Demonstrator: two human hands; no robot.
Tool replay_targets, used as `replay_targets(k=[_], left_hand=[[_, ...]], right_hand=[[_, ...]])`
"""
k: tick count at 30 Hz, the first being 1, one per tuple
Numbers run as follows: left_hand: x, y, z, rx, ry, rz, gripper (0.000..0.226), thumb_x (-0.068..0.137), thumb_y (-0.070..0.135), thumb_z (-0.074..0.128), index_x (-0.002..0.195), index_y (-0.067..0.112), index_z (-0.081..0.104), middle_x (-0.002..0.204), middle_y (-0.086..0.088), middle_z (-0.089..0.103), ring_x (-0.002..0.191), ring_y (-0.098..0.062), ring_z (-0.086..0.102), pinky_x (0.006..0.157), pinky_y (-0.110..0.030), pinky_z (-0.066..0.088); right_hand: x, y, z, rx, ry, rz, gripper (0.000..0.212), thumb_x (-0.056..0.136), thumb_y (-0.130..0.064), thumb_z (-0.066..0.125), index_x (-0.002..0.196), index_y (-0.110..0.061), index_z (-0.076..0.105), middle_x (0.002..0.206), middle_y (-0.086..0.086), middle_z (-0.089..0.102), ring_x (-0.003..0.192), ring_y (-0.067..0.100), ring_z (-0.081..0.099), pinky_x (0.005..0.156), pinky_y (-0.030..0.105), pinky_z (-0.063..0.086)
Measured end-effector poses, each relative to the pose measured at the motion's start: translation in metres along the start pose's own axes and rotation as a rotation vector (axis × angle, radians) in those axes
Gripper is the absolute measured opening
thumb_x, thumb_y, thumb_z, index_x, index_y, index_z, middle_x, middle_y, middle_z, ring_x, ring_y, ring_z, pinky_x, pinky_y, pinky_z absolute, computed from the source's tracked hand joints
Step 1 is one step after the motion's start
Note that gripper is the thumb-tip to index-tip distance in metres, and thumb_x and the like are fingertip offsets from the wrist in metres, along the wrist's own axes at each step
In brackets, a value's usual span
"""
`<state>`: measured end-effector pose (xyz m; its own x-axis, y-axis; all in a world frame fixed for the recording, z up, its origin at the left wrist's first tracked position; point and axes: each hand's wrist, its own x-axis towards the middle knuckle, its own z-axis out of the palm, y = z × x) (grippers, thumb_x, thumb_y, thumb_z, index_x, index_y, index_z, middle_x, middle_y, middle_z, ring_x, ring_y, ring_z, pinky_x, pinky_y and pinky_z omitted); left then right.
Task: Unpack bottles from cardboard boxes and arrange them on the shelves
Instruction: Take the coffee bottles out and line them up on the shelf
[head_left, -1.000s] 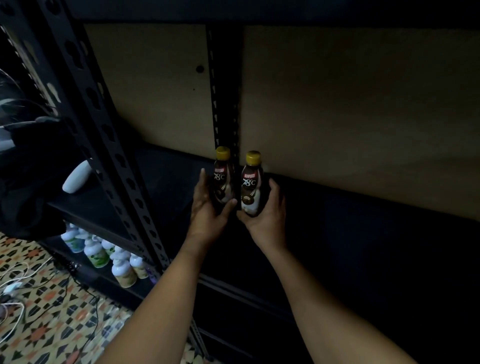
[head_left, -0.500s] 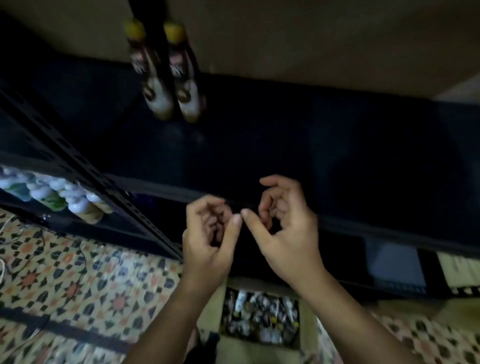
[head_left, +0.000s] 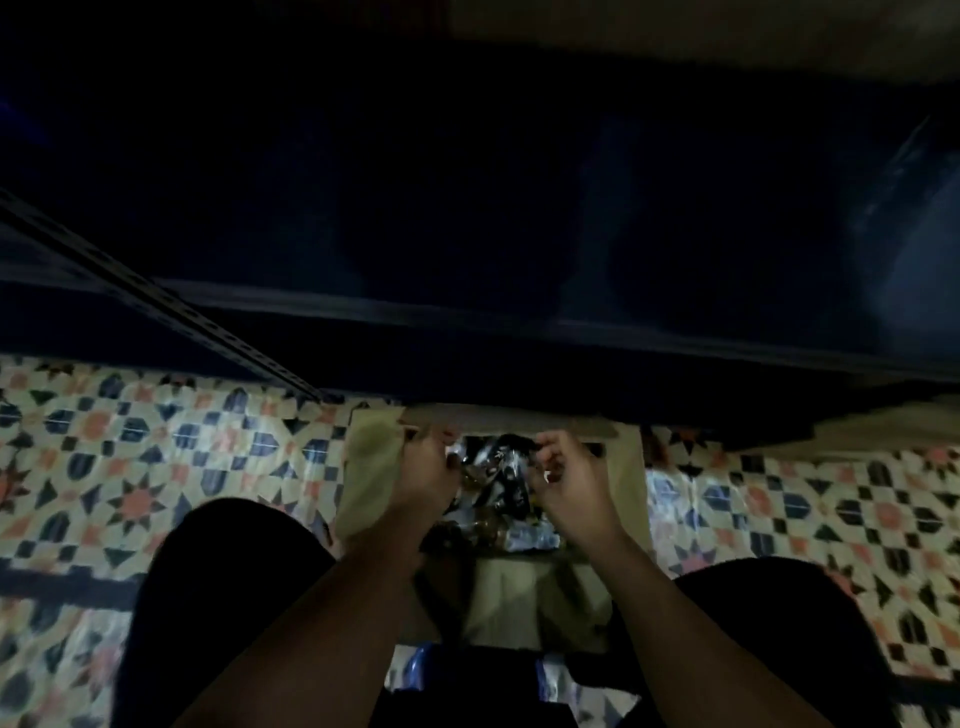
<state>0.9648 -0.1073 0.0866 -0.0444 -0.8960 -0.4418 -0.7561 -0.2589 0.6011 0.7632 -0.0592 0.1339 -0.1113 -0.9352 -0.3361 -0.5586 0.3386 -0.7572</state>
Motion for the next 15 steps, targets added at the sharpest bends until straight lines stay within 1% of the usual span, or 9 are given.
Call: replay_targets(k=[2, 4, 6, 8, 11, 13, 15], left_hand=[[0.016, -0.027, 0.032, 0.042, -0.042, -0.066, 0.027, 0.089, 0.003, 0.063, 0.115, 0.01, 0.059, 0.108, -0.013, 0.068, 0.1, -0.034, 0.067, 0.074, -0.032, 0.045], [0.027, -0.049, 0.057, 0.062, -0.068, -0.141, 0.029, 0.09, 0.006, 0.065, 0.117, 0.007, 0.057, 0.113, -0.017, 0.067, 0.107, -0.038, 0.064, 0.077, -0.034, 0.043], [0.037, -0.072, 0.08, 0.023, -0.051, -0.201, 0.033, 0.089, 0.007, 0.067, 0.121, 0.004, 0.057, 0.119, -0.021, 0.065, 0.111, -0.04, 0.061, 0.081, -0.034, 0.044], [0.046, -0.091, 0.099, -0.033, -0.034, -0.236, 0.046, 0.088, 0.009, 0.068, 0.131, 0.003, 0.052, 0.127, -0.025, 0.061, 0.113, -0.043, 0.059, 0.087, -0.038, 0.047], [0.052, -0.111, 0.121, -0.062, -0.032, -0.276, 0.065, 0.088, 0.016, 0.072, 0.145, 0.006, 0.041, 0.136, -0.026, 0.054, 0.118, -0.046, 0.057, 0.092, -0.045, 0.05], [0.055, -0.114, 0.125, -0.043, -0.029, -0.268, 0.068, 0.089, 0.021, 0.075, 0.145, 0.005, 0.041, 0.142, -0.026, 0.048, 0.121, -0.045, 0.055, 0.096, -0.045, 0.05], [0.056, -0.118, 0.128, 0.026, -0.022, -0.246, 0.068, 0.088, 0.024, 0.076, 0.144, 0.004, 0.044, 0.144, -0.024, 0.043, 0.123, -0.043, 0.053, 0.098, -0.043, 0.048]], right_hand=[[0.01, 0.039, 0.026, -0.117, -0.057, -0.026, 0.031, 0.088, -0.012, 0.073, 0.115, -0.022, 0.06, 0.099, -0.007, 0.059, 0.092, 0.012, 0.061, 0.078, 0.032, 0.053], [0.02, 0.074, 0.051, -0.211, -0.121, -0.048, 0.032, 0.089, -0.013, 0.072, 0.118, -0.021, 0.06, 0.111, -0.005, 0.06, 0.104, 0.014, 0.059, 0.087, 0.033, 0.053], [0.03, 0.101, 0.071, -0.322, -0.168, -0.045, 0.039, 0.09, -0.013, 0.071, 0.126, -0.021, 0.057, 0.126, 0.0, 0.056, 0.118, 0.018, 0.053, 0.096, 0.032, 0.049], [0.04, 0.121, 0.088, -0.463, -0.181, -0.057, 0.051, 0.088, -0.016, 0.071, 0.135, -0.022, 0.052, 0.139, 0.005, 0.049, 0.129, 0.024, 0.045, 0.105, 0.035, 0.043], [0.048, 0.143, 0.103, -0.684, -0.209, -0.057, 0.069, 0.086, -0.024, 0.073, 0.147, -0.023, 0.04, 0.151, 0.008, 0.035, 0.138, 0.029, 0.031, 0.114, 0.039, 0.031], [0.05, 0.15, 0.103, -0.729, -0.214, -0.005, 0.075, 0.086, -0.026, 0.073, 0.151, -0.026, 0.035, 0.156, 0.007, 0.026, 0.143, 0.03, 0.024, 0.118, 0.044, 0.022], [0.05, 0.157, 0.103, -0.743, -0.201, -0.013, 0.078, 0.086, -0.024, 0.073, 0.153, -0.026, 0.033, 0.159, 0.006, 0.022, 0.144, 0.029, 0.023, 0.12, 0.045, 0.02]])
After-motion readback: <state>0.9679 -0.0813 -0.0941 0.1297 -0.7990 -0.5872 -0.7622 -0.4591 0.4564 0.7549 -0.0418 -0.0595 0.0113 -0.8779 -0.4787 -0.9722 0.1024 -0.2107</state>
